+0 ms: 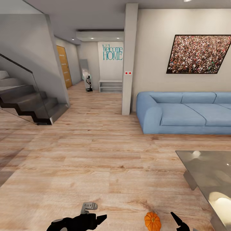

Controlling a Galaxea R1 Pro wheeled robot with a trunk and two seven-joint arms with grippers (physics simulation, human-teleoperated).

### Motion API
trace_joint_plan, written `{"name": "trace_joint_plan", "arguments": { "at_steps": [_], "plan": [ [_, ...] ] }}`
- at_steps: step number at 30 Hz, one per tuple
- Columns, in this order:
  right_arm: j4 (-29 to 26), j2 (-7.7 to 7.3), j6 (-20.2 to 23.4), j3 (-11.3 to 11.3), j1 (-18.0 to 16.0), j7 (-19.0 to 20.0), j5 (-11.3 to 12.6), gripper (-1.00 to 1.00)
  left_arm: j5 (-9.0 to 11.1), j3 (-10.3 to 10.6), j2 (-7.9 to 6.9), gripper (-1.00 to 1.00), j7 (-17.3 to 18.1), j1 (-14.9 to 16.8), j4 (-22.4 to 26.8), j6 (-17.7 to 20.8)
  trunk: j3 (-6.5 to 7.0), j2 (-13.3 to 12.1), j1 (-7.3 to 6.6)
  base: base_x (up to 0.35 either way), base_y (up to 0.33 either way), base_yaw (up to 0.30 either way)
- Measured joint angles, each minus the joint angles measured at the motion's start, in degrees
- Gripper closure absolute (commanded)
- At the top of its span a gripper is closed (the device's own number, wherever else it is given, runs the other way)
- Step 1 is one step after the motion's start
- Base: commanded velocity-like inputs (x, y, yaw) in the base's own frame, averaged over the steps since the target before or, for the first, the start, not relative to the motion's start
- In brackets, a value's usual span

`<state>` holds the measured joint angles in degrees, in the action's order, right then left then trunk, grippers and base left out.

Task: Place each of the two pumpkins and all three candles from the living room inside a cabinet in the living room (use any cabinet), then make sure every cabinet is closed, and position the cauldron so it is next to a table in the living room.

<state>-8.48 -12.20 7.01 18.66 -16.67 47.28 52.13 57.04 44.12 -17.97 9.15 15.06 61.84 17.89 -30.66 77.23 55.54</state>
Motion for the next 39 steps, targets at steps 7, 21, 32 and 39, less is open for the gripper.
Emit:
{"name": "trace_joint_plan", "arguments": {
  "at_steps": [7,21,32,39],
  "plan": [
    [-0.1,0.00,0.0,0.0,0.0,-0.1,0.0,-1.00,-0.1,0.0,-0.01,-1.00,0.2,0.0,0.0,0.0,-1.07,2.4,1.31,0.002,-0.001,0.000],
    [-0.4,-0.30,-0.1,-0.4,0.0,-0.3,-0.2,-1.00,0.2,-0.1,-0.09,-1.00,0.3,0.0,0.1,0.2,-3.59,8.0,4.39,0.000,0.000,0.000],
    [-0.5,-0.27,-0.4,-0.4,0.0,-0.7,-0.2,-1.00,0.9,-1.2,-0.34,-1.00,0.3,0.4,3.3,9.3,-5.56,12.4,6.81,0.000,0.000,0.000],
    [-0.5,-0.26,-0.4,-0.4,0.0,-0.8,-0.2,-1.00,0.7,-14.6,-0.34,-1.00,-0.1,1.1,6.8,19.0,-6.82,15.2,8.34,0.000,0.000,0.000]
  ]
}}
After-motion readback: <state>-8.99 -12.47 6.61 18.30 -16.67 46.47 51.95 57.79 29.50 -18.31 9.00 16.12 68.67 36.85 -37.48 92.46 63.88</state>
